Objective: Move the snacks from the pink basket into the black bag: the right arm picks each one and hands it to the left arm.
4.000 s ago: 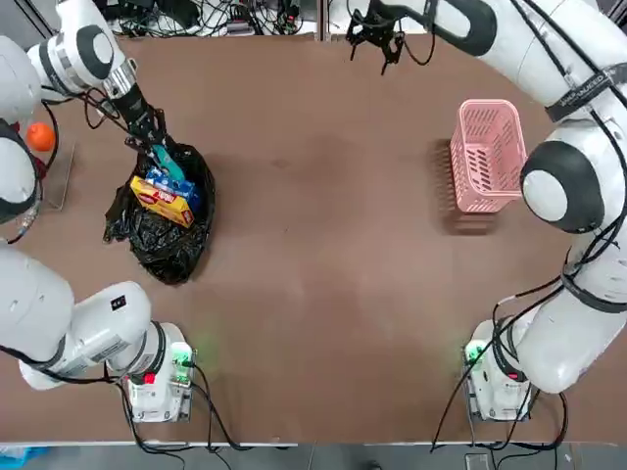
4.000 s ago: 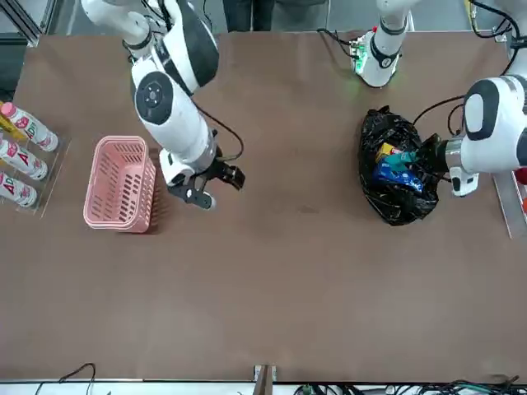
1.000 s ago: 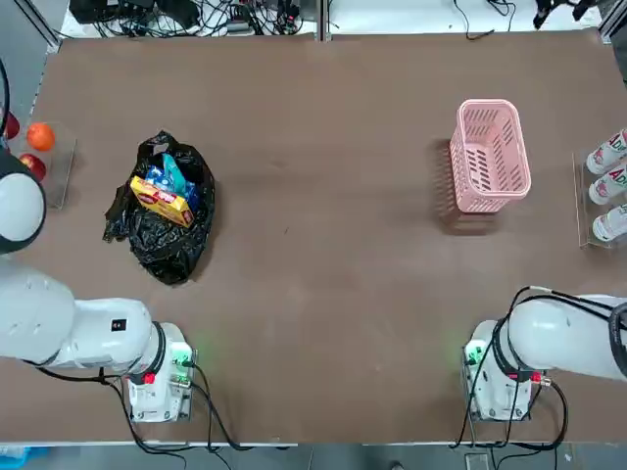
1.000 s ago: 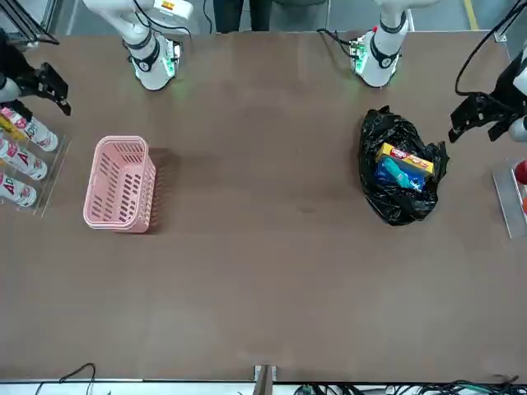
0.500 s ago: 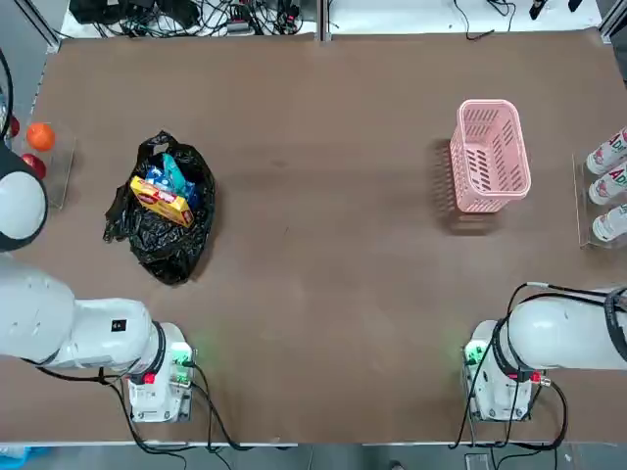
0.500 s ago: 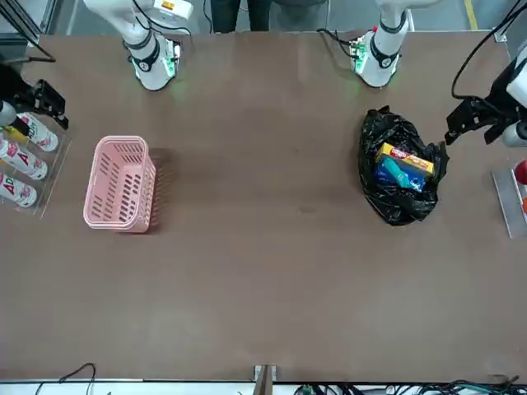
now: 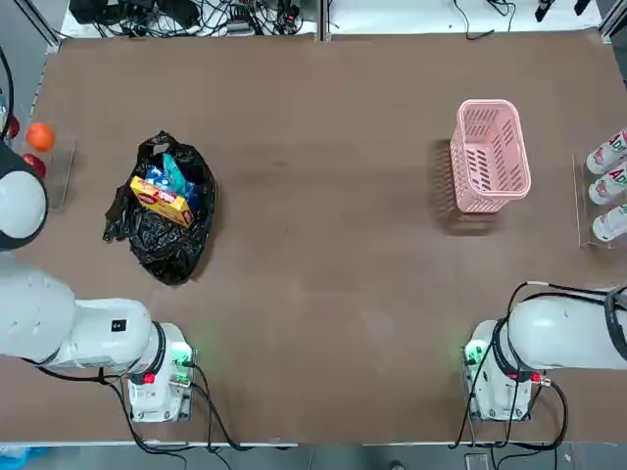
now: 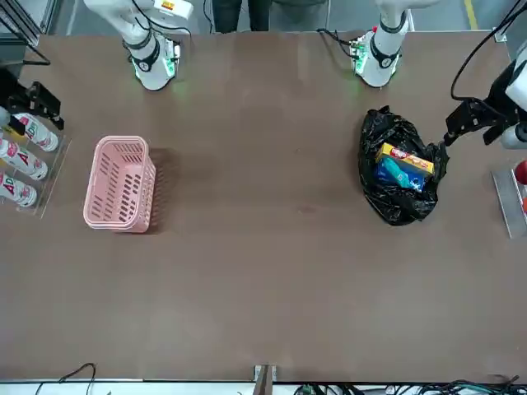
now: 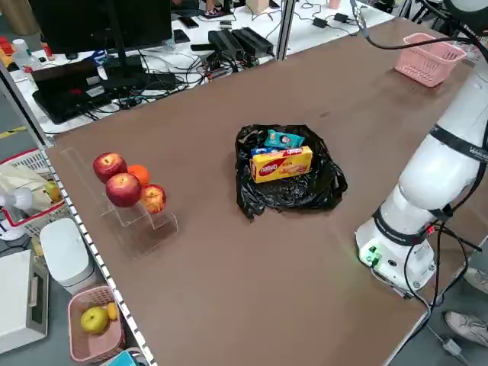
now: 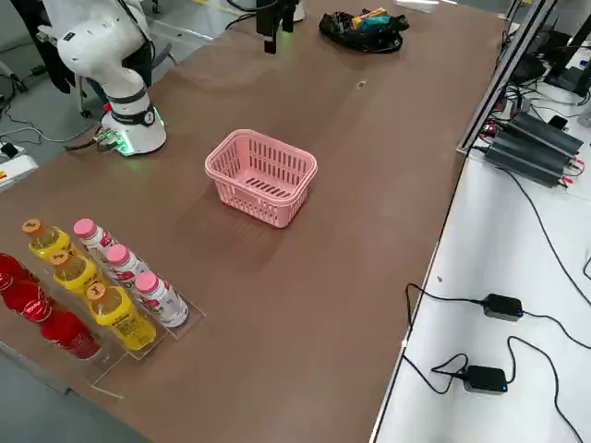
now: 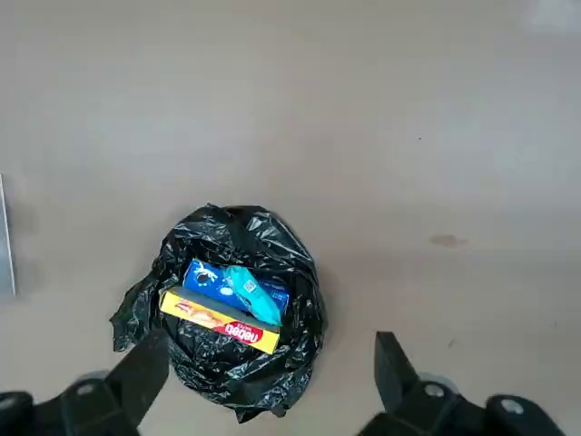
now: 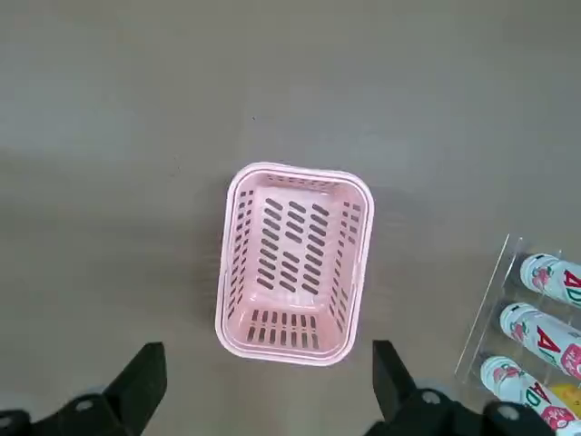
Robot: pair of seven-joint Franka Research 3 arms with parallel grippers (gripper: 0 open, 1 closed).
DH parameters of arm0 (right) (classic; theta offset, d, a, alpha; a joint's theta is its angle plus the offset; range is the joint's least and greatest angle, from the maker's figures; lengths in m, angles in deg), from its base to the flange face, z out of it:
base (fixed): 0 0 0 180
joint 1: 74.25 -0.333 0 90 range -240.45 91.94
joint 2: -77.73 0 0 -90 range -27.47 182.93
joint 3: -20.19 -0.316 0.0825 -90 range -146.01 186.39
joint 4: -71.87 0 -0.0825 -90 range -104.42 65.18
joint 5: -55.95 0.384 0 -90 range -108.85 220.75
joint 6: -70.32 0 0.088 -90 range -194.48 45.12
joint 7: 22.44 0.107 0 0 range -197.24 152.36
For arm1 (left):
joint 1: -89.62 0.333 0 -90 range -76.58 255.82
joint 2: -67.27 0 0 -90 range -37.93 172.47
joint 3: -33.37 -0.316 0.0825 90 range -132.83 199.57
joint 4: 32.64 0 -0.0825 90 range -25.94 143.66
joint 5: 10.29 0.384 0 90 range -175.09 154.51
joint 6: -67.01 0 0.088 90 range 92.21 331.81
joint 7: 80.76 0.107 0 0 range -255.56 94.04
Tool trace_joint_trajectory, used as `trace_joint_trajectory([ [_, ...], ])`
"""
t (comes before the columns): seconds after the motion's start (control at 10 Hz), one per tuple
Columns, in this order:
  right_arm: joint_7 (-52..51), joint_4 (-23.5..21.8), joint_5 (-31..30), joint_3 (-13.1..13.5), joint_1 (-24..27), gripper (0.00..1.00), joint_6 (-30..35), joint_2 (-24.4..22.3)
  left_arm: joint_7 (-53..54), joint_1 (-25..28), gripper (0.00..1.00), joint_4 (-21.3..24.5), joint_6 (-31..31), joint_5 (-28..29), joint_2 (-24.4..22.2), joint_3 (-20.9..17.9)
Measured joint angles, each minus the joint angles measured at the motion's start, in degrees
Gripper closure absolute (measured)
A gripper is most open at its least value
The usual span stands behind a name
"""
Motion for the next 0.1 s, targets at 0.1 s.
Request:
trace_joint_trajectory([
  [0.1, 0.0, 0.0, 0.0, 0.0, 0.0, 0.00, 0.2, 0.0, 0.0, 0.0, 0.00, 0.0, 0.0, 0.0, 0.0, 0.0],
])
